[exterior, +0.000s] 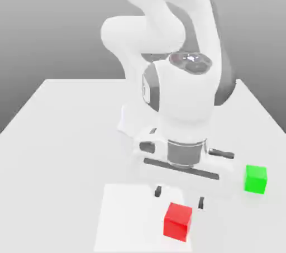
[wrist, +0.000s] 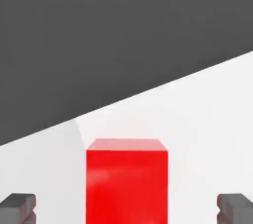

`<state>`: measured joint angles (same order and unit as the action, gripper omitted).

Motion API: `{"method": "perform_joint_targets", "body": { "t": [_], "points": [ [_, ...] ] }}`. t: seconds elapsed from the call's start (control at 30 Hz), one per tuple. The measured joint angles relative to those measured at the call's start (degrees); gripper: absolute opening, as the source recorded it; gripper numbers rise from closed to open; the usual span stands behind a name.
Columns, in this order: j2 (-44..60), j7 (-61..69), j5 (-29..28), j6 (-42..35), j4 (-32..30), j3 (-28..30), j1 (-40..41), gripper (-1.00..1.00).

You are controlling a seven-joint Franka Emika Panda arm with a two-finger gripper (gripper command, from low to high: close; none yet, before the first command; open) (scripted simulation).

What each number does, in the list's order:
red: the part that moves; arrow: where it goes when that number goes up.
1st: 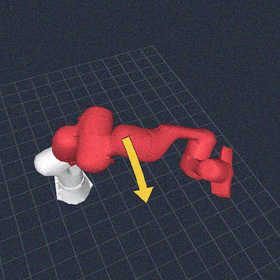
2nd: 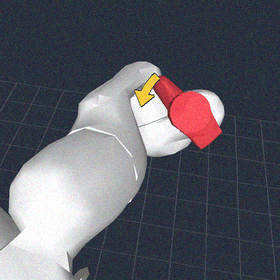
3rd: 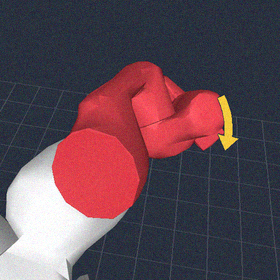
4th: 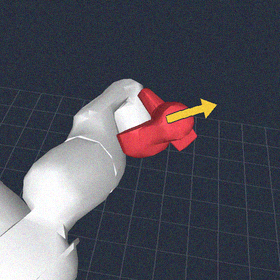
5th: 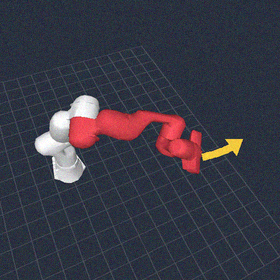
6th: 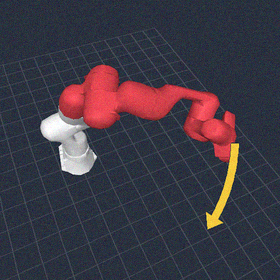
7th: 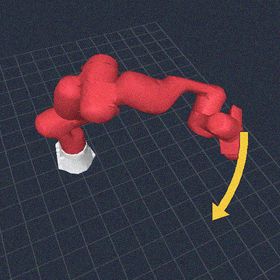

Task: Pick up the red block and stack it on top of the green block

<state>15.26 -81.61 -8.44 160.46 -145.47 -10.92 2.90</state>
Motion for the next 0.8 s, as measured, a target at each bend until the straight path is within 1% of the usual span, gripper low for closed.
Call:
{"method": "perform_joint_targets", "body": {
  "t": [0.03, 0.07, 0.3, 0.43, 0.5, 0.6, 0.8],
  "points": [
    [2.1, -0.8, -1.1, 1.7, 0.3, 0.9, -0.7, 0.00],
    [4.0, -1.6, -2.1, 3.3, 0.6, 1.9, -1.5, -1.00],
    [4.4, -1.8, -2.3, 3.7, 0.7, 2.1, -1.7, -1.00],
    [-2.5, 1.2, 1.8, -2.0, -0.5, -0.5, 0.1, -1.00],
    [-6.0, 2.0, 3.8, -4.6, -1.3, -2.0, -0.3, -1.00],
    [-9.2, -0.2, 6.1, -6.0, -2.7, -6.3, -4.1, -1.00],
    [-14.6, -6.1, 9.5, -8.0, -5.8, -13.3, -16.4, -1.00]
  ]
}}
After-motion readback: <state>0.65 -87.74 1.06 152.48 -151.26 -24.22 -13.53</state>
